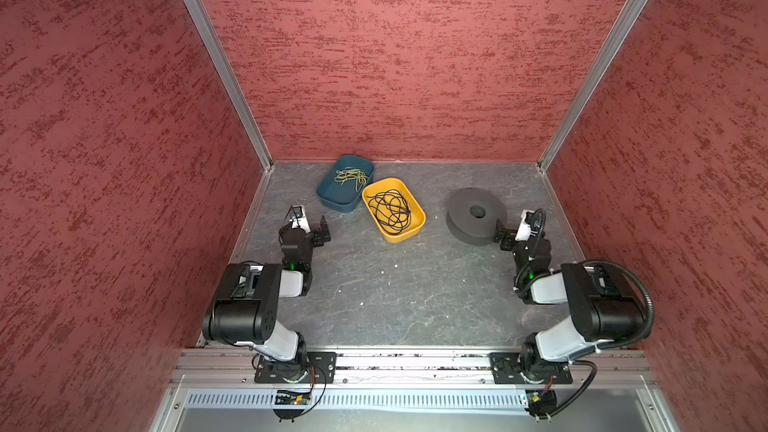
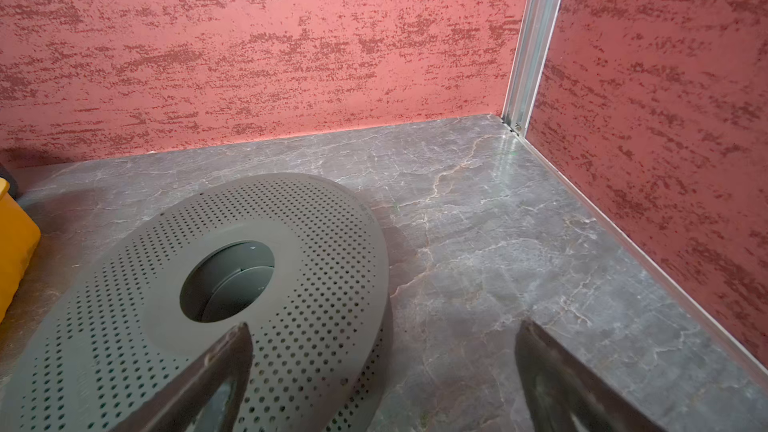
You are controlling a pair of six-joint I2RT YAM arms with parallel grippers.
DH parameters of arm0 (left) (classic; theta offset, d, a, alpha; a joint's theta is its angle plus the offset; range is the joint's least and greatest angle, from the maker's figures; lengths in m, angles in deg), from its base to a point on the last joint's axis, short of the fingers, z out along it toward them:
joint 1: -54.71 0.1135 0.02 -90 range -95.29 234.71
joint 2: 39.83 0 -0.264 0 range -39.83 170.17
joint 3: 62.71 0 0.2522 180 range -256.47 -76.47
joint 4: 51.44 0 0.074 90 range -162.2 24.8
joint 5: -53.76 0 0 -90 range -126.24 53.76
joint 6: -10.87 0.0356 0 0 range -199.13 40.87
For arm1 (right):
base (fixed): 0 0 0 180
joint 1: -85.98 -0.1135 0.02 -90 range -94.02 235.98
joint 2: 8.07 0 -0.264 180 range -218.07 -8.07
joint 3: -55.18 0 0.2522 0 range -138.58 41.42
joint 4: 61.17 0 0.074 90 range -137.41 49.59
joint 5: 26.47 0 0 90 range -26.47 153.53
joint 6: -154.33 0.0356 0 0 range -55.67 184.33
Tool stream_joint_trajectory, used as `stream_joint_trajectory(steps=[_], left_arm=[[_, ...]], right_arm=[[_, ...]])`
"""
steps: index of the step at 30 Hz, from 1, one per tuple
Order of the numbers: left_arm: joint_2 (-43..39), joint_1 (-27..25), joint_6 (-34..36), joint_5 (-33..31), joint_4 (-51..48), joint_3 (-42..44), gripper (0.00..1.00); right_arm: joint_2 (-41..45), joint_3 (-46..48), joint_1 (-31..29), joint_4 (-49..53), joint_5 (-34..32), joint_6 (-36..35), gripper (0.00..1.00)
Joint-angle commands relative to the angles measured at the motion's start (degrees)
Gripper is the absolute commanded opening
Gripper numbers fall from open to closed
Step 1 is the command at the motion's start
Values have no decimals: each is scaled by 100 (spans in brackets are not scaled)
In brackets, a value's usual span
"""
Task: Wrap the cables
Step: 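Raise both grippers from rest and move them toward the tubs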
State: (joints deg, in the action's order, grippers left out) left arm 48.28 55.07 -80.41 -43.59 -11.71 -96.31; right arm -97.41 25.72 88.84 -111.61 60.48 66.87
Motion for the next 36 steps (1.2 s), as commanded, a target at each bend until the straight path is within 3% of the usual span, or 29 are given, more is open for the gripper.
stream_joint_trajectory(steps=[1,9,13,31,36], left_arm=[[-12,17,-29,37,-10,-82,99],[-14,22,-30,43,-6,-82,99],[-11,29,-36,52,-22,-91,99],[-13,18,-17,50,-18,-83,99],[-115,-111,28,-290,-155,-151,100]], right_arm=[[77,-81,31,-117,80,-94,99],[75,-73,33,-126,69,-92,99],[81,-2,39,-258,-310,59,99],[90,25,22,-302,-315,30,99],[555,26,-27,51,-285,-53,99]])
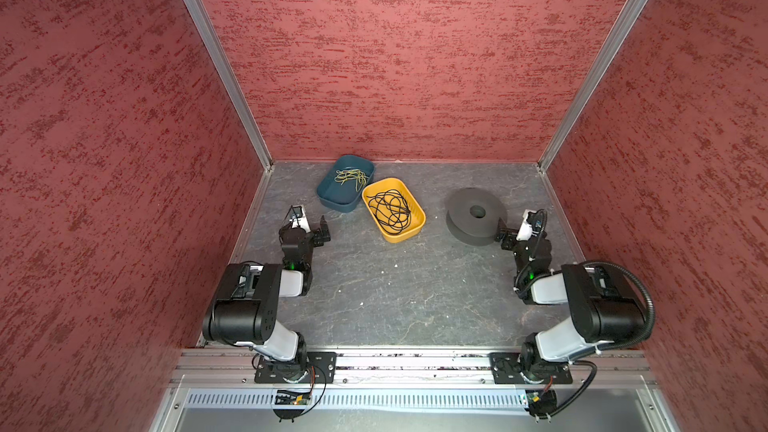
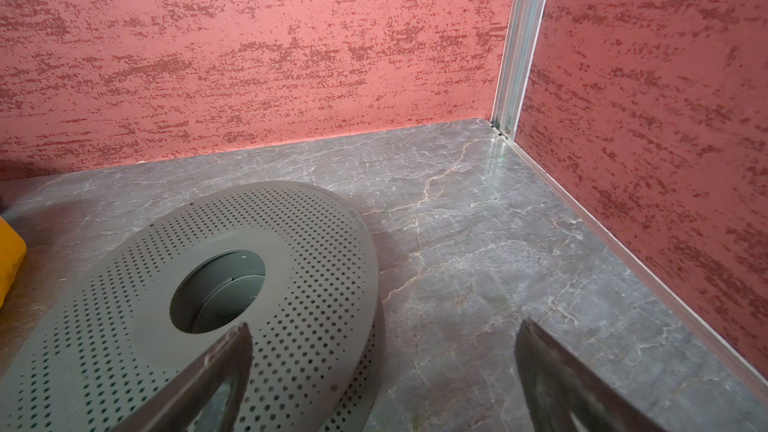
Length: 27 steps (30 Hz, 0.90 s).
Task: Wrap the cables
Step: 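Raise both grippers from rest and move them toward the tubs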
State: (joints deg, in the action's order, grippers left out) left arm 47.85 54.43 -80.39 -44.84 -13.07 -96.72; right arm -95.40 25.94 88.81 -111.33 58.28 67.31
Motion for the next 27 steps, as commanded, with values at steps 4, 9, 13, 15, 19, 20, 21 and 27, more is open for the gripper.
stream_joint_trajectory(steps=[4,9,13,15,19,20,21,27], left_arm=[[-108,-97,44,-239,23,-56,99],[-185,-56,76,-42,-213,-155,100],[-591,-497,559,-294,-1803,-943,100],[-707,-740,773,-598,-2426,-1448,99],[-763,-797,163,-427,-3523,-2215,99],[-700,-818,-86,-384,-3933,-2446,99],[-609,-859,-324,-361,-4336,-2709,99],[-365,-804,-1523,948,-5664,-3428,100]], right_arm=[[880,-344,-265,999,-259,-328,99],[1377,-1150,-462,2500,-180,-139,99],[1535,-1685,-610,3392,74,132,99],[1513,-2022,-684,3935,114,318,99],[1374,-2700,-863,4980,-25,776,99],[1303,-2953,-922,5337,-156,960,99],[1205,-3223,-999,5731,-215,1084,99],[865,-4154,-1800,6707,-552,1176,99]])
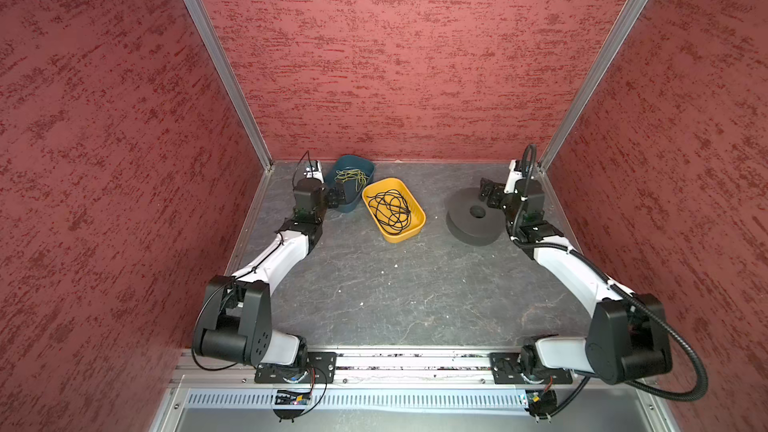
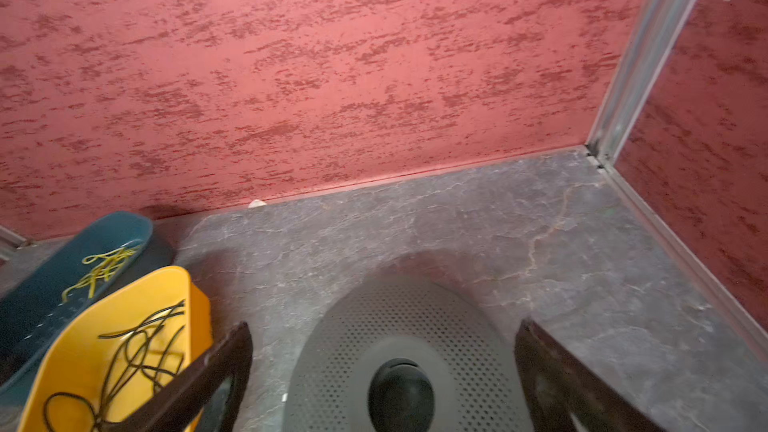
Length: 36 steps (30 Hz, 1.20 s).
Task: Wrap the cables
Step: 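Raise both grippers from rest and move them toward the tubs, then reach the right gripper into the yellow tub and grasp the black cable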
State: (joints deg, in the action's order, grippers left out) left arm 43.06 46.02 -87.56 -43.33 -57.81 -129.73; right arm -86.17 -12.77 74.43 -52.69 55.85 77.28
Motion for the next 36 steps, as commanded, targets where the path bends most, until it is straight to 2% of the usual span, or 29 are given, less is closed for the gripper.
stream_joint_trajectory(steps=[1,5,10,15,21,28,31,36], left_arm=[[113,51,-946,1100,-1266,-143,99],[132,40,-1223,1885,-1539,-175,100],[435,85,-1242,2076,-1930,-527,97],[714,71,-1503,2422,-1951,-778,95],[507,43,-1564,2391,-2022,-615,95],[-87,33,-1562,2305,-2149,42,96],[-385,98,-1478,2050,-2355,223,96],[-996,324,-1526,2010,-2492,510,97]], right_arm=[[-56,-344,-548,859,-432,165,99],[-143,-748,-1035,1199,-454,246,99],[-485,-1426,-1507,1689,-151,167,99],[-1322,-2277,-1852,2304,369,-127,99],[-2417,-3251,-2154,2856,631,-565,99],[-3734,-4363,-2269,3251,1024,-908,98],[-4134,-4794,-2315,3411,1067,-970,97],[-4528,-5170,-2351,3523,1271,-1076,97]])
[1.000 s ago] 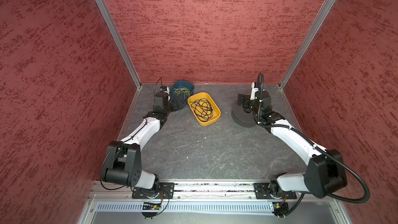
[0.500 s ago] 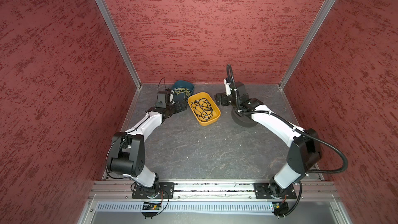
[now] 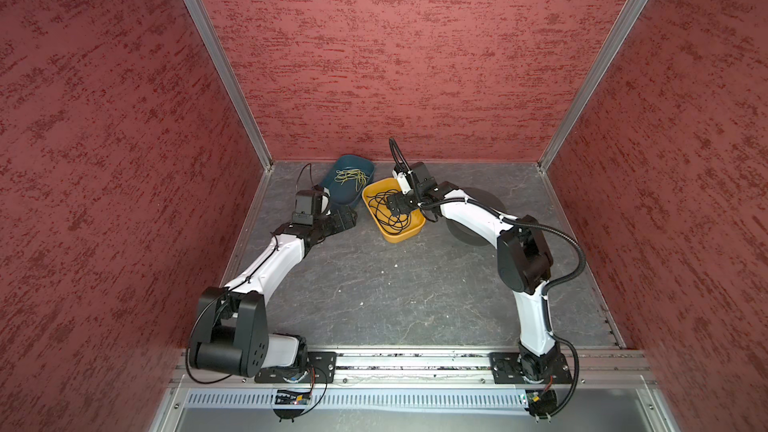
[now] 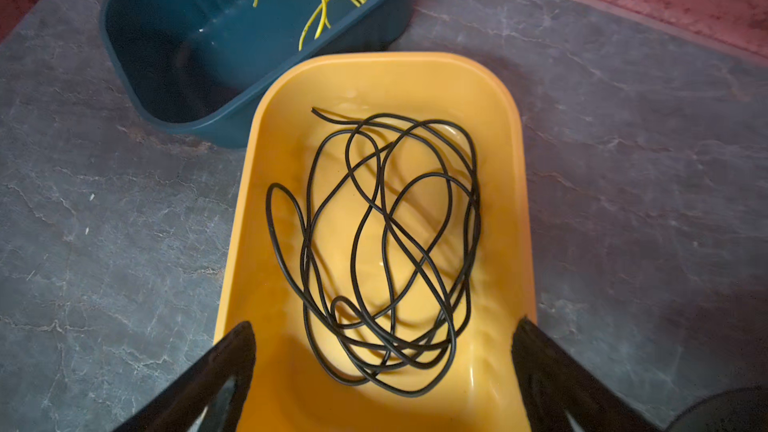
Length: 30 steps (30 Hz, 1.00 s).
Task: Wrap the cables
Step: 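Reach the right gripper into the yellow tub and grasp the black cable, then lift the black cable out of the yellow tub with the right gripper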
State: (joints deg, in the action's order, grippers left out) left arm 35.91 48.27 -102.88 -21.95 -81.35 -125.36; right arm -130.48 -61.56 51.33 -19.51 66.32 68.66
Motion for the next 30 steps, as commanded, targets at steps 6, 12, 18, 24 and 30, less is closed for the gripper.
stream_joint_trajectory(steps=[6,12,18,24,30], left_arm=[[-628,170,22,-145,-328,285,97],[-624,187,-5,-22,-312,396,97],[-515,187,-121,200,-108,476,97],[-274,162,-121,374,-17,411,97],[-142,151,-109,455,67,410,97]], right_arm=[[-467,-543,-97,530,145,-433,97],[-780,-676,-219,756,-28,-634,98],[-1241,-861,-226,607,-130,-611,96],[-1823,-1431,-235,658,-555,-537,89],[-2610,-2410,-196,1197,-1109,-310,77]])
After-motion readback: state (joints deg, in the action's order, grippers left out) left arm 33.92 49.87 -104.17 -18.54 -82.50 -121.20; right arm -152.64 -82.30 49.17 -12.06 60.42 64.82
